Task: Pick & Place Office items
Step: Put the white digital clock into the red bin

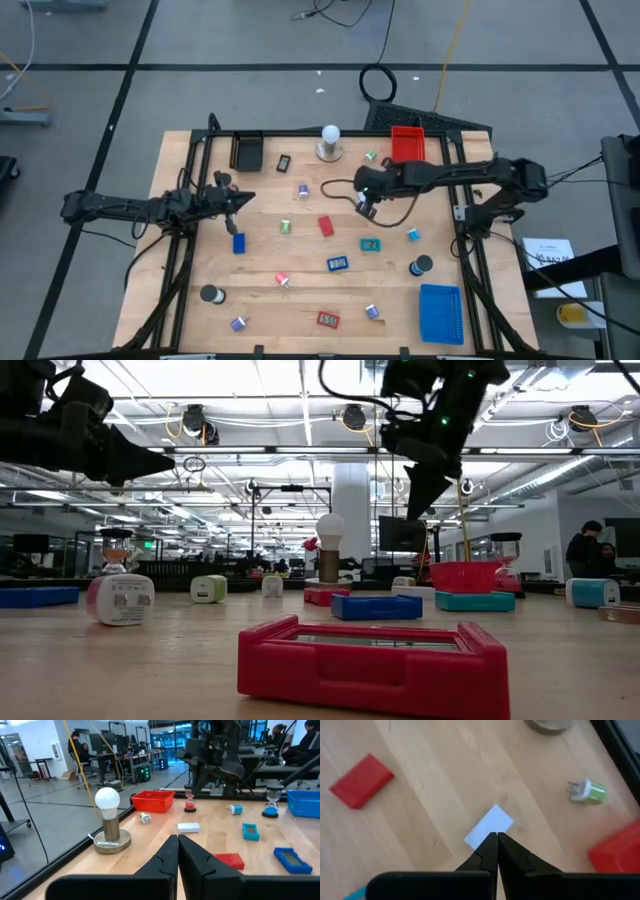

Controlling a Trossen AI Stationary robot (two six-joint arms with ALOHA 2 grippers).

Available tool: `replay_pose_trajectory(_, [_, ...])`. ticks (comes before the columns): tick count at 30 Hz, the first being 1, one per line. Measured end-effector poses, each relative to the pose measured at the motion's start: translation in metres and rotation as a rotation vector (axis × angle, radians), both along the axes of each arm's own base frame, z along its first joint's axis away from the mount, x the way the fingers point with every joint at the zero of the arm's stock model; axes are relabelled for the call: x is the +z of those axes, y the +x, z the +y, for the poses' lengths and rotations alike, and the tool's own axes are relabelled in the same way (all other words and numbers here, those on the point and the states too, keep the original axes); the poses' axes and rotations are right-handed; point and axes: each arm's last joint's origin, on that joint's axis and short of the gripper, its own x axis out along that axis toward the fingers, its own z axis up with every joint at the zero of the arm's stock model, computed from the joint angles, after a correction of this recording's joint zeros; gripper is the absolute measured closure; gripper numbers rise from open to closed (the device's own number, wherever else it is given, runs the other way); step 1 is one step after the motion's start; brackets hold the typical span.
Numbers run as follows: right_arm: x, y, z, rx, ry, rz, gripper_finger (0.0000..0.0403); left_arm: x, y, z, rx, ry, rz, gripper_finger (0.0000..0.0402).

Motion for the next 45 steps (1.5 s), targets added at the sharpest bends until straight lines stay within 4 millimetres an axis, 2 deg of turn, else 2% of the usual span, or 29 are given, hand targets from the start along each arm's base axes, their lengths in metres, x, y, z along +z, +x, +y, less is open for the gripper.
replay_pose_trajectory(6, [0.015,0.024,0.023,0.075,0.041,-0.028,0.0403,0.0,0.0,0.0,0.0,-0.001,-0.001,0.0375])
replay_pose_trajectory(13, [0.023,0.025,0.051,0.045,0.089,-0.072,0.0403,0.001,0.0,-0.001,-0.008,0.034,0.005,0.0397])
replay_pose_trajectory(17, [0.021,0.021,0.059,-0.022,0.127,-0.049,0.0403,0.004,0.0,-0.001,-0.007,0.045,-0.024,0.0387])
replay_pose_trajectory(22, [0.018,0.018,0.043,-0.169,0.142,-0.055,0.0389,0.009,0.0,-0.001,-0.006,0.043,-0.078,0.037])
replay_pose_trajectory(28, [0.017,0.018,0.01,-0.288,0.136,-0.068,0.0332,0.008,0.0,-0.001,-0.006,0.04,-0.071,0.038])
replay_pose_trajectory(33, [-0.017,0.028,-0.022,-0.351,0.196,0.035,0.0271,0.008,0.0,-0.001,-0.005,0.059,-0.063,0.0397])
replay_pose_trajectory(36, [-0.025,0.03,-0.034,-0.372,0.19,0.059,0.0228,0.008,0.0,-0.001,-0.005,0.068,-0.058,0.0396])
replay_pose_trajectory(41, [-0.034,0.028,-0.045,-0.406,0.145,0.11,0.0159,0.006,0.0,-0.001,-0.006,0.065,-0.045,0.0376])
replay_pose_trajectory(45, [-0.033,0.027,-0.045,-0.409,0.148,0.106,0.0123,0.007,0.0,-0.001,-0.005,0.072,-0.054,0.0372])
